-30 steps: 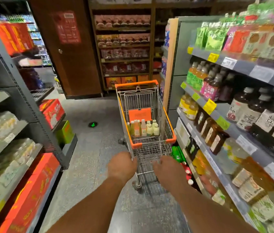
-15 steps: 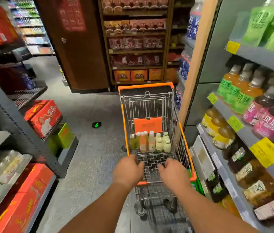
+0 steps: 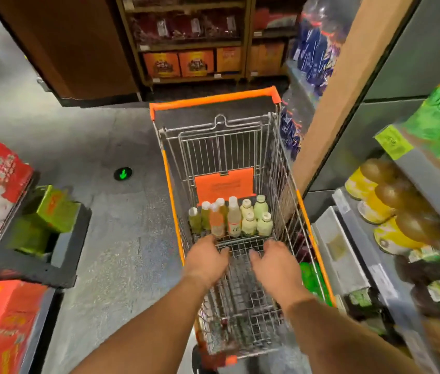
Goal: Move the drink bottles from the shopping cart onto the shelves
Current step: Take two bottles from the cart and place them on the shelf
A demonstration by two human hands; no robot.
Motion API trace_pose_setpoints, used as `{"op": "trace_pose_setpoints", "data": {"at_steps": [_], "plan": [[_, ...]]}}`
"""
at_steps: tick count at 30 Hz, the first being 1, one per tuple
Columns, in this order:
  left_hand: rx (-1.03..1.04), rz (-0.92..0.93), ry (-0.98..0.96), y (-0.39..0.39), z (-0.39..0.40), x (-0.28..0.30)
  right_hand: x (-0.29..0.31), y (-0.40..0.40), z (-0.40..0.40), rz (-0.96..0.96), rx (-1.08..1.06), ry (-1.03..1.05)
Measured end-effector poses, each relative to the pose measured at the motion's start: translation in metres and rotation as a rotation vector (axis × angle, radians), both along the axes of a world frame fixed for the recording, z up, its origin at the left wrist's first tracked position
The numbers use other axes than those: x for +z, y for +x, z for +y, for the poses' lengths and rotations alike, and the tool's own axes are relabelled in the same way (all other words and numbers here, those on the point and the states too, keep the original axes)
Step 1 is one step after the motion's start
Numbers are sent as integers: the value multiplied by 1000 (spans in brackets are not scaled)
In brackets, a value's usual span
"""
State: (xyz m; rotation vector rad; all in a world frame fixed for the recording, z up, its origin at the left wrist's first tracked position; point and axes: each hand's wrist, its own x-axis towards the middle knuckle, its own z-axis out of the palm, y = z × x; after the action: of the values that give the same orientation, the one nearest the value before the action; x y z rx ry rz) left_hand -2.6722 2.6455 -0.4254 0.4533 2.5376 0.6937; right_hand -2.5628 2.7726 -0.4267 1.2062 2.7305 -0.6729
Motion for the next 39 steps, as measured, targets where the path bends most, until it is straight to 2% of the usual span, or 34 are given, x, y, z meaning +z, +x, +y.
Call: {"op": "trace_pose_setpoints", "data": {"at_steps": [5,8,13,16,19,22,24,28,32,39], "plan": [[81,-122,-28,-59,36,-51,-58,-61,42,-87,-25,-134],[126,-147,-76,-92,59,-98,-107,-94,66,5,-43,-140],[221,-133,-81,-144,103,-183,-190,-160,103,23,-54,-219],[283,-184,-81,-162,127,-229,-232,-198,118,47,-23,-257],[363,-253,-28,-173,143,-264,-267,-225,129,31,-32,-386],[446,-214,-2,-185,149,-285,-290,-241,130,47,-46,-445],[472,-187,-4,-194,151,-293,-299,-248,130,96,-85,-432],[462,-161,16,-205,158,-302,-308,-256,133,46,-135,-378],[455,-128,63,-193,156,-298,-297,-253,126,12,-57,-312],[458,-138,139,-182,139,-231,-227,-232,105,117,-106,-274]]}}
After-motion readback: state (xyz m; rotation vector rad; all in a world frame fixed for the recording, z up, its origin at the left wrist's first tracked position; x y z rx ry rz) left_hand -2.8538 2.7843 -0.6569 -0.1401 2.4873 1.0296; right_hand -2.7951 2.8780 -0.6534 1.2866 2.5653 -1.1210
